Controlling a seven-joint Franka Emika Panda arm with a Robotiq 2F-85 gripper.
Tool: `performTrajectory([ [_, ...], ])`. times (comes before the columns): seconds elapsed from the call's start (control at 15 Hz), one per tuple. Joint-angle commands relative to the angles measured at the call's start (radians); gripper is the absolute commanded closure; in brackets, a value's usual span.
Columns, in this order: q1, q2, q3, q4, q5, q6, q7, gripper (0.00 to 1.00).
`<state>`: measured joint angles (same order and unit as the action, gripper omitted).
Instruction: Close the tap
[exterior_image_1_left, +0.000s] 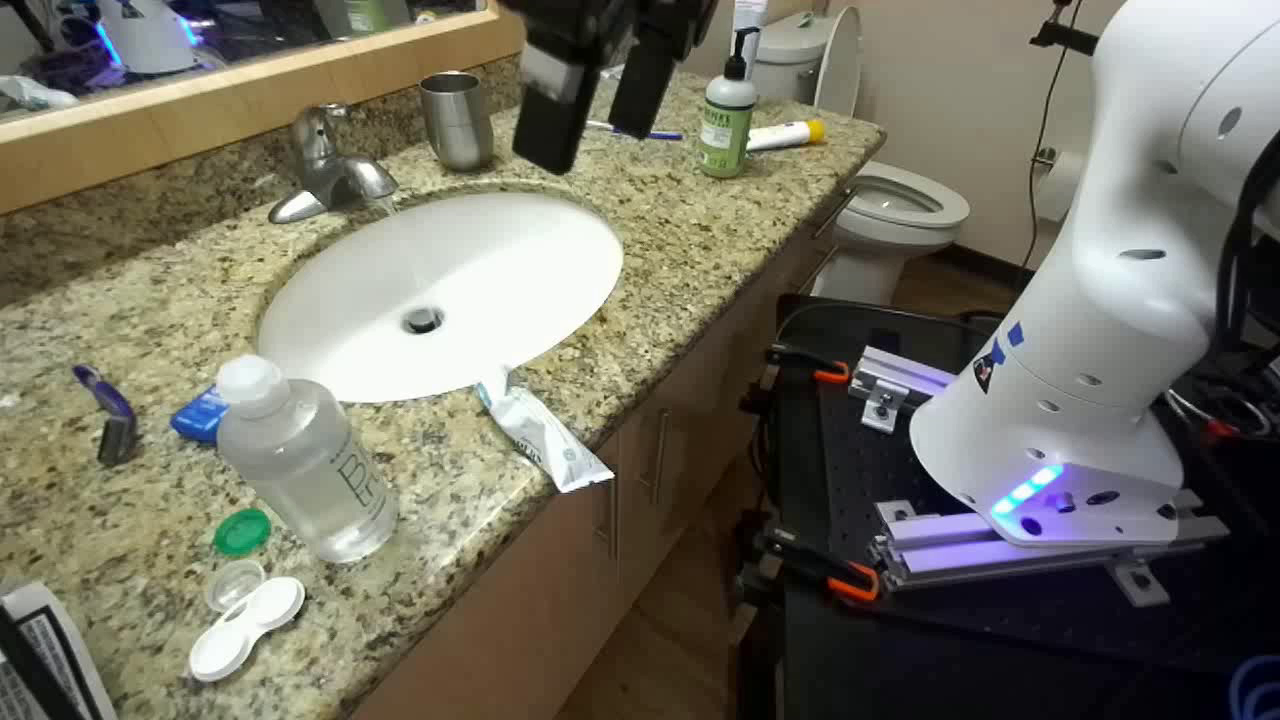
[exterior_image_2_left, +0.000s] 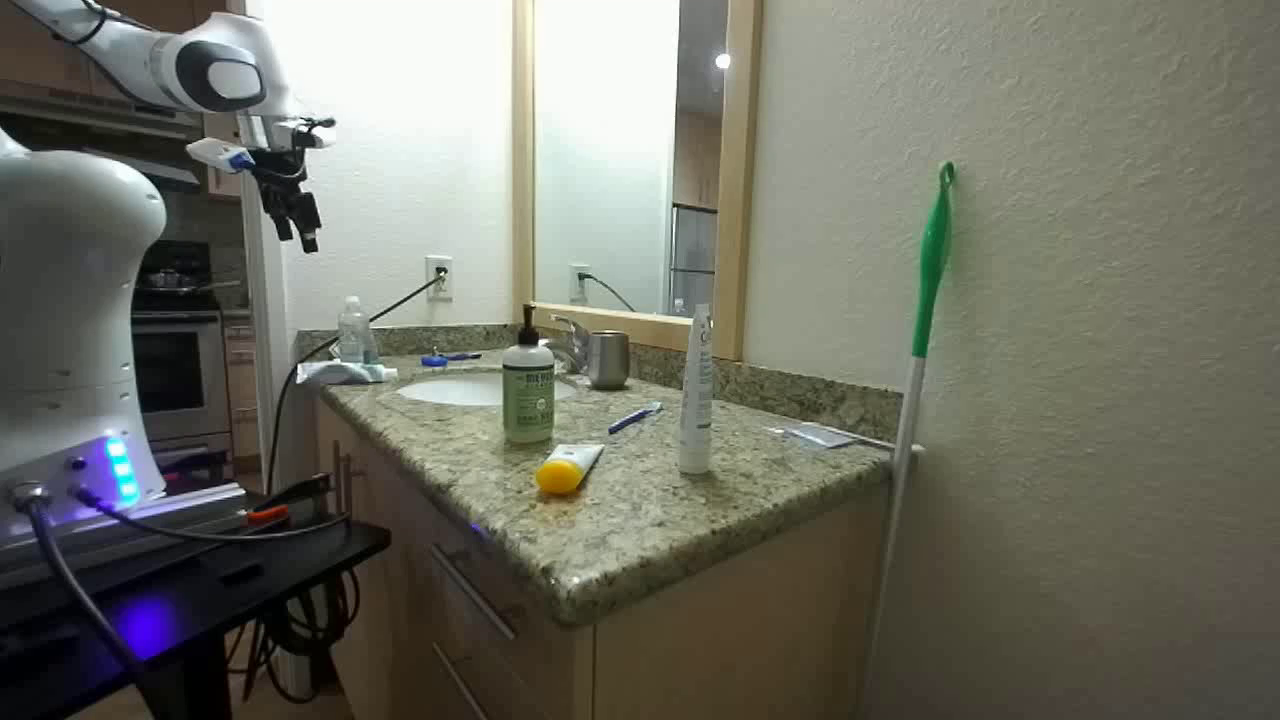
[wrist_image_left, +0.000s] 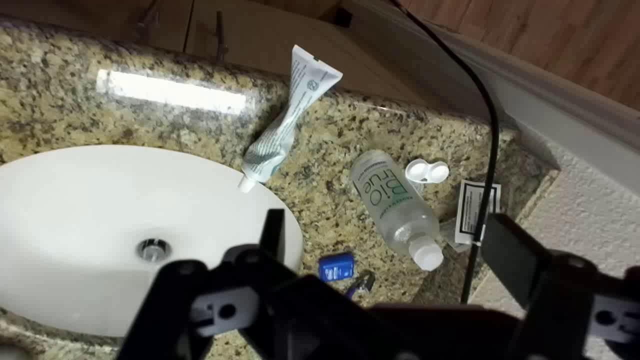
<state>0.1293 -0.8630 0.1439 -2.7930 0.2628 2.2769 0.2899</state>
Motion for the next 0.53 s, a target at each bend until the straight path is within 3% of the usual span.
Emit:
performTrajectory([
  [0.0,-0.004,0.002,0.003,-0.008,0.003,-0.007,-0.003,0.00],
  [0.33,-0.064,0.012,0.011,0.020,-0.057,0.097,-0.005,0.00],
  [0.47,-0.013,0.008,0.010,0.020,-0.021,0.109,-0.002,0.00],
])
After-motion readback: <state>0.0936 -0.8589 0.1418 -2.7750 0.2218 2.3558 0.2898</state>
